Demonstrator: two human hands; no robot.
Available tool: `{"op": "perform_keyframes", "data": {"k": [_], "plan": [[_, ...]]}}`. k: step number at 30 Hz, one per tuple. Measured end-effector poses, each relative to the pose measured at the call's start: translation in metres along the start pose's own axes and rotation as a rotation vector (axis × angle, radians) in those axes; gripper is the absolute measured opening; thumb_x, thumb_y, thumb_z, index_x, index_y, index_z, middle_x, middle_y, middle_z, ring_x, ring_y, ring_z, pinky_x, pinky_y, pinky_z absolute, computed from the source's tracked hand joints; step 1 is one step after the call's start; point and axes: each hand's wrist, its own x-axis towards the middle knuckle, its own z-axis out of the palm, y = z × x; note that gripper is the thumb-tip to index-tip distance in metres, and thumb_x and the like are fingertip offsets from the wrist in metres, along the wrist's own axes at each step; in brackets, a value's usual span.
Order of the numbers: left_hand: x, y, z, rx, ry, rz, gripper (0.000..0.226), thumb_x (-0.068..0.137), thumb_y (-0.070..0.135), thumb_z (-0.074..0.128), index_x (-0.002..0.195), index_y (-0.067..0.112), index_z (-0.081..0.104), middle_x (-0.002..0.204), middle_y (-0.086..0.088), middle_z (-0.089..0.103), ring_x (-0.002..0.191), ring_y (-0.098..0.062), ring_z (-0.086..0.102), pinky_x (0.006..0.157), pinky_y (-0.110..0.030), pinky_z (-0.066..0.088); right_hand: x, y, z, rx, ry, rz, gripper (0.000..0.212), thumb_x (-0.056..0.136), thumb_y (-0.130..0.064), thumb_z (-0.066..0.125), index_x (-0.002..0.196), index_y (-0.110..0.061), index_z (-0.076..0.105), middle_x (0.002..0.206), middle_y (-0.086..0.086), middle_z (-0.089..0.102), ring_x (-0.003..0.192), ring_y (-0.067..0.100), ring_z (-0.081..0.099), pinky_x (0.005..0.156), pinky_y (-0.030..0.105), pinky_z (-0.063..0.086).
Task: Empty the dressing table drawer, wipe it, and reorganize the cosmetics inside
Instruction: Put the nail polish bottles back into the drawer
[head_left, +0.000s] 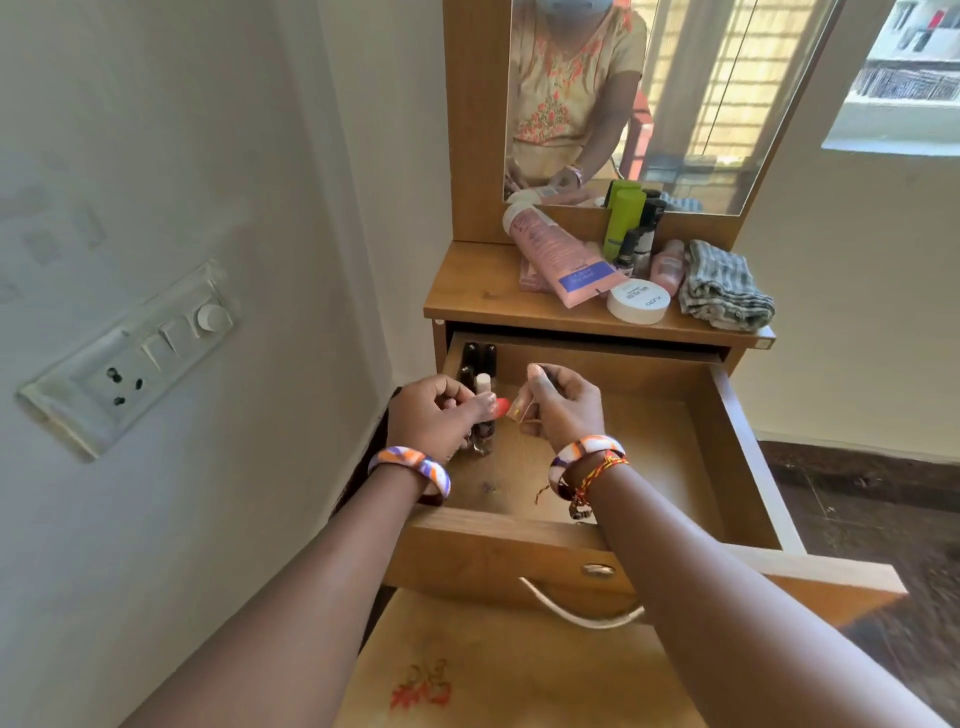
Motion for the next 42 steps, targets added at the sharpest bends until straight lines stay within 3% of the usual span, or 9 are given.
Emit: {"op": "perform_keyframes", "data": {"k": [3,7,10,16,22,27,31,37,42], "plan": [[-0.003,0.000,-0.003,0.072,-0.028,0.027,0.015,0.076,0.022,0.075,0.073,0.014,0.063,0.063,0.001,0.057,0.058,-0.012,0.055,0.051,-0.017,0.045,-0.002,0.003,0.000,-0.093,-0.031,0.002,0.025,0.093,-0.024,0.054,0.112,-0.009,0.062,0.094,0.009,0.062,0.085,0.023,0.060,0.059,0.027,0.053],[-0.006,0.001,-0.005,0.103,-0.001,0.103,0.014,0.074,0.015,0.076,0.082,0.016,0.064,0.085,0.003,0.060,0.085,-0.013,0.054,0.061,-0.015,0.043,-0.003,0.004,-0.002,-0.224,-0.022,-0.014,0.028,0.094,-0.025,0.053,0.115,-0.008,0.062,0.102,0.011,0.065,0.094,0.026,0.065,0.080,0.039,0.058],[-0.008,0.001,-0.004,0.117,-0.019,0.113,0.024,0.072,0.013,0.077,0.093,0.015,0.065,0.097,0.000,0.062,0.092,-0.016,0.056,0.070,-0.020,0.046,-0.005,0.005,-0.003,-0.312,-0.045,-0.048,0.027,0.092,-0.024,0.056,0.113,-0.007,0.063,0.099,0.010,0.067,0.090,0.022,0.065,0.075,0.032,0.056],[-0.007,-0.002,-0.004,0.297,-0.092,0.164,0.023,0.070,0.006,0.077,0.091,0.006,0.066,0.082,0.001,0.063,0.076,-0.013,0.060,0.062,-0.013,0.048,-0.012,0.001,-0.004,-0.461,-0.133,-0.096,0.020,0.088,-0.022,0.062,0.101,-0.008,0.069,0.085,0.004,0.066,0.078,0.015,0.061,0.067,0.026,0.054],[-0.007,-0.005,0.000,0.467,-0.100,0.217,0.017,0.076,0.013,0.075,0.092,0.008,0.071,0.095,-0.009,0.070,0.086,-0.022,0.064,0.077,-0.030,0.053,-0.016,0.001,-0.002,-0.533,-0.218,-0.106,0.019,0.087,-0.018,0.064,0.101,-0.006,0.068,0.085,0.005,0.065,0.074,0.014,0.062,0.059,0.018,0.052],[-0.006,-0.007,-0.002,0.581,-0.087,0.188,0.017,0.082,0.016,0.070,0.098,0.011,0.071,0.104,-0.009,0.070,0.093,-0.024,0.064,0.077,-0.029,0.050,-0.017,0.002,-0.002,-0.604,-0.268,-0.133,0.018,0.085,-0.015,0.067,0.098,-0.005,0.071,0.088,0.009,0.068,0.077,0.016,0.062,0.066,0.023,0.055],[-0.007,-0.007,-0.003,0.636,-0.082,0.172,0.022,0.082,0.011,0.069,0.103,0.012,0.067,0.103,-0.008,0.070,0.093,-0.025,0.065,0.080,-0.033,0.054,-0.019,0.001,-0.001,-0.689,-0.362,-0.155,0.022,0.083,-0.013,0.069,0.104,-0.006,0.071,0.095,0.008,0.068,0.074,0.015,0.061,0.059,0.015,0.051],[-0.010,-0.003,-0.003,0.713,-0.072,0.196,0.014,0.084,0.015,0.067,0.098,0.013,0.067,0.102,-0.008,0.069,0.091,-0.025,0.064,0.073,-0.031,0.051,-0.022,-0.001,0.001,-0.761,-0.458,-0.165,0.028,0.080,-0.008,0.070,0.109,-0.007,0.068,0.106,0.010,0.068,0.078,0.014,0.061,0.058,0.012,0.049],[-0.012,0.000,-0.003,0.742,-0.091,0.192,0.016,0.085,0.015,0.064,0.101,0.014,0.066,0.104,-0.008,0.068,0.092,-0.024,0.063,0.066,-0.027,0.043,-0.023,-0.001,0.002,-0.800,-0.472,-0.189,0.030,0.080,-0.009,0.071,0.111,-0.008,0.068,0.108,0.011,0.068,0.082,0.014,0.060,0.076,0.023,0.053]]}}
